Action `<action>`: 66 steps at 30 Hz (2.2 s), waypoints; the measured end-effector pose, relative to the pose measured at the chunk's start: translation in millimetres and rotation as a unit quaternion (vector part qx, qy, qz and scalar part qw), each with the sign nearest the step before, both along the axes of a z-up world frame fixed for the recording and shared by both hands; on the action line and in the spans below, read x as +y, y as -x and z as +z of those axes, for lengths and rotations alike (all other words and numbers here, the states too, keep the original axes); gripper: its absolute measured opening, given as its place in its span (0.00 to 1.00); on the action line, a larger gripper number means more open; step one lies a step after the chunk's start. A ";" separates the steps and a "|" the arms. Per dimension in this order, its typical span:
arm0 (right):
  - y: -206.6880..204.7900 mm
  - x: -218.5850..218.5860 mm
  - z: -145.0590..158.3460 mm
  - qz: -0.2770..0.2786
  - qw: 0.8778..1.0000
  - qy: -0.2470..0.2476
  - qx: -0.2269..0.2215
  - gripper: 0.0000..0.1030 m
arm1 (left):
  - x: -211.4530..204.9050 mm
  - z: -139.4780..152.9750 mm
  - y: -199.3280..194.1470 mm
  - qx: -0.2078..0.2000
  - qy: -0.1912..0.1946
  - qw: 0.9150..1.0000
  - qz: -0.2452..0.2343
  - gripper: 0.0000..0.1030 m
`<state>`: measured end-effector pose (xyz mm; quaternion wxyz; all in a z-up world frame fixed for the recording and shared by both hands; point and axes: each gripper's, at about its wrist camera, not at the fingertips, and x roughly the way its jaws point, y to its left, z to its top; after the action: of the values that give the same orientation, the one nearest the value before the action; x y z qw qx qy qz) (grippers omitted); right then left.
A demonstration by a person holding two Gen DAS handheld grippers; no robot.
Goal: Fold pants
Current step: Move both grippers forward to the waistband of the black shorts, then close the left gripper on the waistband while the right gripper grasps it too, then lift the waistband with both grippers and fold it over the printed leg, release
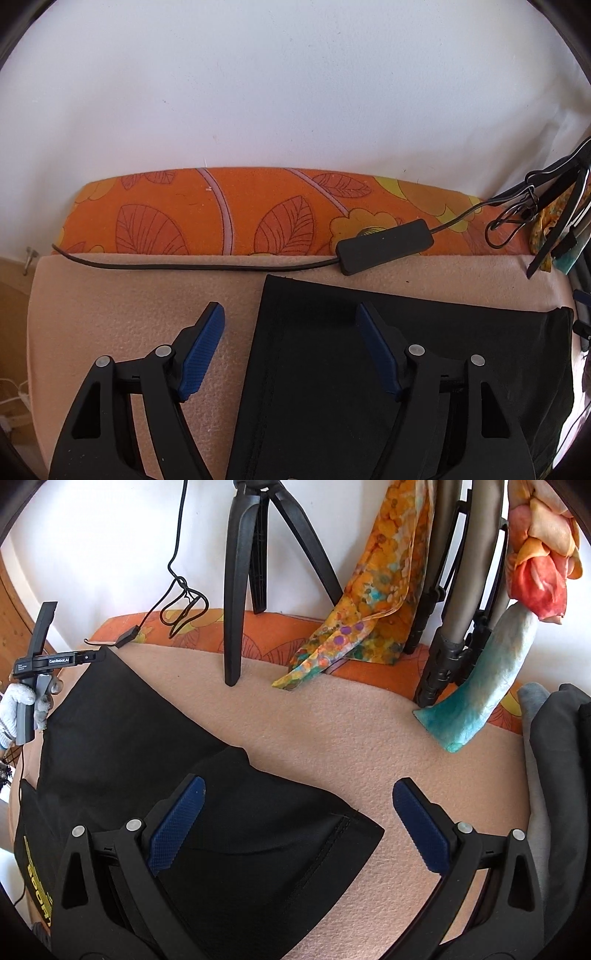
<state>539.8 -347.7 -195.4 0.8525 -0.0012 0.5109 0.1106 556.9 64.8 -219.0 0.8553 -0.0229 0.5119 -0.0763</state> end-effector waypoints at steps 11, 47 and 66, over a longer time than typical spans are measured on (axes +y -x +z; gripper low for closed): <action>-4.3 -0.6 -19.7 0.007 0.999 -0.015 0.027 1.00 | -7.4 3.3 1.9 -0.035 0.031 0.998 -0.042 0.04; 118.3 31.5 112.2 0.036 0.994 0.041 -0.096 0.07 | 64.2 130.5 147.6 -0.159 0.069 0.984 -0.041 0.02; 286.8 90.2 135.2 0.074 0.987 0.075 -0.124 0.07 | 78.8 104.5 367.1 -0.192 0.074 0.978 -0.034 0.02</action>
<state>253.0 -257.5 -60.2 0.8960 -0.1166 0.4070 0.1343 189.8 143.6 -114.4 0.9305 -0.0536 0.3315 -0.1464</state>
